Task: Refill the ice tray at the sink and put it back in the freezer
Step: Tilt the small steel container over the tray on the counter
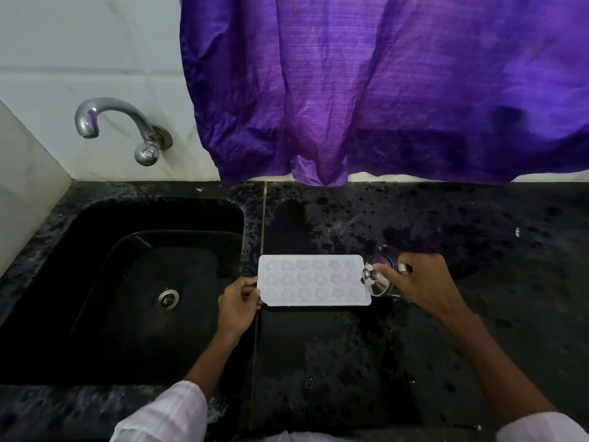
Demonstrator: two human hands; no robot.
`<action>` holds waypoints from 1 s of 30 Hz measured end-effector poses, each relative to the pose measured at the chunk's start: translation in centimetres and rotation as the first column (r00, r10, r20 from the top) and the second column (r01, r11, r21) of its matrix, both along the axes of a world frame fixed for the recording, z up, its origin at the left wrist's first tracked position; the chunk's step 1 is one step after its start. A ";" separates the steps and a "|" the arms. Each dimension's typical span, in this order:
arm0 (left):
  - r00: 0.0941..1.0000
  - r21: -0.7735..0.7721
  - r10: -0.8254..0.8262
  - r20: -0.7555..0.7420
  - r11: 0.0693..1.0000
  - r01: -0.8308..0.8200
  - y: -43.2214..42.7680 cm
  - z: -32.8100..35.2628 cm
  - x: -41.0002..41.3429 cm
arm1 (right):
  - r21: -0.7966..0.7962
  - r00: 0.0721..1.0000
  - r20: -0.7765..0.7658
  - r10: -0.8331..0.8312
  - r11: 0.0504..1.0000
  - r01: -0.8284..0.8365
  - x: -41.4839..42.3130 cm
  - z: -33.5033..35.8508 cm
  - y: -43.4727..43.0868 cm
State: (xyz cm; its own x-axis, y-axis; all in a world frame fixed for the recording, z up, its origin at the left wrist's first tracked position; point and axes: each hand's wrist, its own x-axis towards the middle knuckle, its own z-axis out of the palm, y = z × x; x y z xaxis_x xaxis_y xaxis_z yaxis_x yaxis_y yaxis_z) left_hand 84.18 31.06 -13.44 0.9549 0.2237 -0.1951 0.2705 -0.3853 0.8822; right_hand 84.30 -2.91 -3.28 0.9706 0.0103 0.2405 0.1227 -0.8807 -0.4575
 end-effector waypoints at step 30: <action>0.996 -0.105 0.087 -0.009 0.991 -0.087 -0.3 -0.5 -1.3 | 0.815 0.972 -0.221 -0.084 0.531 0.232 -6.1 -3.8 7.6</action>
